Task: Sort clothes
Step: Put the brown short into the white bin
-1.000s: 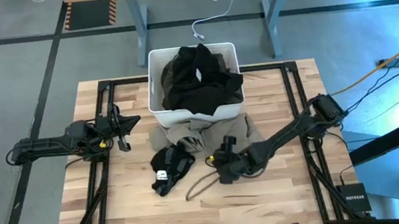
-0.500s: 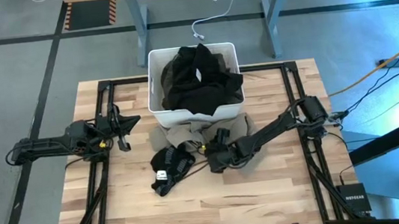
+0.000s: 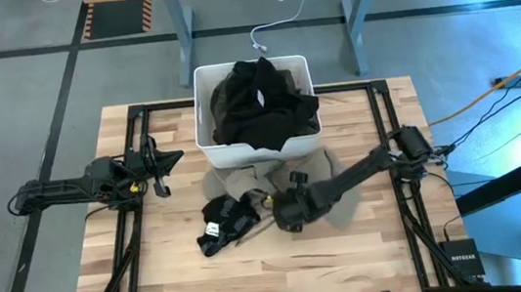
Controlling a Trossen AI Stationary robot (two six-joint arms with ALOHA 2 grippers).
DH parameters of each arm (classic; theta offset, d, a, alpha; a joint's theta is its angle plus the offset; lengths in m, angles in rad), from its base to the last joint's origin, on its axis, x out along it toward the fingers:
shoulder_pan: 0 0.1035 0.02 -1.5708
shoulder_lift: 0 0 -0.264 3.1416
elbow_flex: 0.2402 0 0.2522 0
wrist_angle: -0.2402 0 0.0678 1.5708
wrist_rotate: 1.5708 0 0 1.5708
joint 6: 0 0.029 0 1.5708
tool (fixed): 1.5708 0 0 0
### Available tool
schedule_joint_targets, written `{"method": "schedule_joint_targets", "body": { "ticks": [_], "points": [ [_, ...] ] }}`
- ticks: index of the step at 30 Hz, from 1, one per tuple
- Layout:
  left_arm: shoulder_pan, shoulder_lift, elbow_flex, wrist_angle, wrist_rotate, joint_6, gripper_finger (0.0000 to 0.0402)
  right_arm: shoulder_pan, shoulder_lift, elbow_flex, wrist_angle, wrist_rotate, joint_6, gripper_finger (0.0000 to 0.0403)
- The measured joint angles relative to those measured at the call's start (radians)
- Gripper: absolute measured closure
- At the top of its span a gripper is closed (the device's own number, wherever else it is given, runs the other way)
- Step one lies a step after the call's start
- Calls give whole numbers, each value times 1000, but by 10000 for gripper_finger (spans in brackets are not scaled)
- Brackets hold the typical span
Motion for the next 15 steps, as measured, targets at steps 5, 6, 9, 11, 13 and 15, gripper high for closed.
{"method": "schedule_joint_targets", "body": {
  "ticks": [5,6,9,11,13,15],
  "points": [
    [0,0,0,0,0,-1,394,82,-66,133,-146,21,6,383],
    [0,0,0,0,0,-4,394,96,-75,164,-186,33,11,383],
    [0,0,0,0,0,-5,394,124,-101,274,-298,88,35,380],
    [0,0,0,1,0,-4,394,136,-117,354,-339,106,33,374],
    [0,0,0,1,0,-3,394,142,-124,427,-373,107,21,374],
    [0,0,0,1,0,-3,394,142,-124,501,-401,114,-18,379]
  ]
}}
